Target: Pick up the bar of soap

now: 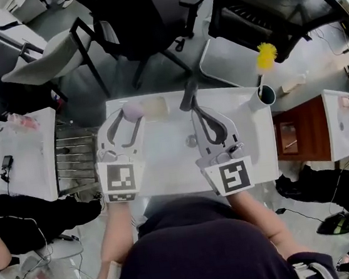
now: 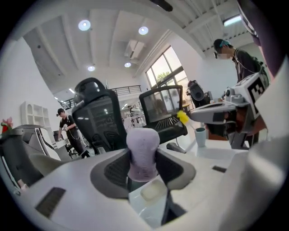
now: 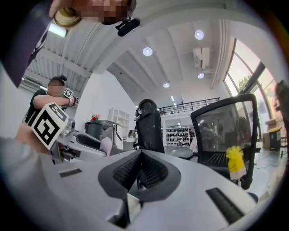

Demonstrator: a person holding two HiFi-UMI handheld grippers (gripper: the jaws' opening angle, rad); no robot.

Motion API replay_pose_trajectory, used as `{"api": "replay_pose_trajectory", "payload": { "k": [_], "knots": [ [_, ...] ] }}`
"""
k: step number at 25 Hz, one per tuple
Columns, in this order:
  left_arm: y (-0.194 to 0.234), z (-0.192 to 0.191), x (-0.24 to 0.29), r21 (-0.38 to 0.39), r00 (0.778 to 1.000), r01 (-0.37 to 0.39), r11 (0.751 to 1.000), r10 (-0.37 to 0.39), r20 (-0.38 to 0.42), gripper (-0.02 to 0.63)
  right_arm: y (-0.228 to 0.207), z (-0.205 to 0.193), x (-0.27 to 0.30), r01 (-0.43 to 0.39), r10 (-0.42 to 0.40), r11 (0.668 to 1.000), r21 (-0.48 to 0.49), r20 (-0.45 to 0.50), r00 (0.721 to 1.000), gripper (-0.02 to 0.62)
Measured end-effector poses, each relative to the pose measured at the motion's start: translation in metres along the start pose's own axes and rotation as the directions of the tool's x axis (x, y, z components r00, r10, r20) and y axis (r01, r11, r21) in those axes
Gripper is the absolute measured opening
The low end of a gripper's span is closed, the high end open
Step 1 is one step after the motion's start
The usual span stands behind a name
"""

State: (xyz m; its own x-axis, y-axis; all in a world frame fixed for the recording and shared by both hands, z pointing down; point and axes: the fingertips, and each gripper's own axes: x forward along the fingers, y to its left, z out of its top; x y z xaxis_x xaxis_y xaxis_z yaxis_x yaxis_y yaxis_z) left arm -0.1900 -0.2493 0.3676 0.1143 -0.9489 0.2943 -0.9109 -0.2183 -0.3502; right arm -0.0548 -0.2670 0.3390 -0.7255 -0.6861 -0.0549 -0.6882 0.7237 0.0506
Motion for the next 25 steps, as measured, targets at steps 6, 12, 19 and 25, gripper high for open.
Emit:
{"api": "replay_pose_trajectory", "payload": {
  "k": [6, 12, 19, 25],
  "knots": [
    [0.02, 0.037, -0.031, -0.092, 0.987, -0.062, 0.994, 0.075, 0.142, 0.176, 0.0, 0.044, -0.002, 0.065, -0.061, 0.996, -0.056, 0.073, 0.995, 0.015],
    [0.041, 0.058, -0.06, -0.166, 0.962, -0.092, 0.982, 0.131, 0.241, 0.176, 0.008, 0.078, -0.004, 0.136, -0.12, 0.984, -0.117, 0.133, 0.984, 0.015],
    [0.045, 0.05, -0.082, -0.219, 0.949, -0.079, 0.973, 0.14, 0.282, 0.176, 0.017, 0.086, -0.02, 0.208, -0.184, 0.963, -0.173, 0.149, 0.972, 0.015],
    [0.051, 0.055, -0.096, -0.229, 0.936, -0.077, 0.97, 0.149, 0.319, 0.177, 0.022, 0.088, -0.026, 0.231, -0.206, 0.955, -0.188, 0.144, 0.968, 0.015]
  ]
}}
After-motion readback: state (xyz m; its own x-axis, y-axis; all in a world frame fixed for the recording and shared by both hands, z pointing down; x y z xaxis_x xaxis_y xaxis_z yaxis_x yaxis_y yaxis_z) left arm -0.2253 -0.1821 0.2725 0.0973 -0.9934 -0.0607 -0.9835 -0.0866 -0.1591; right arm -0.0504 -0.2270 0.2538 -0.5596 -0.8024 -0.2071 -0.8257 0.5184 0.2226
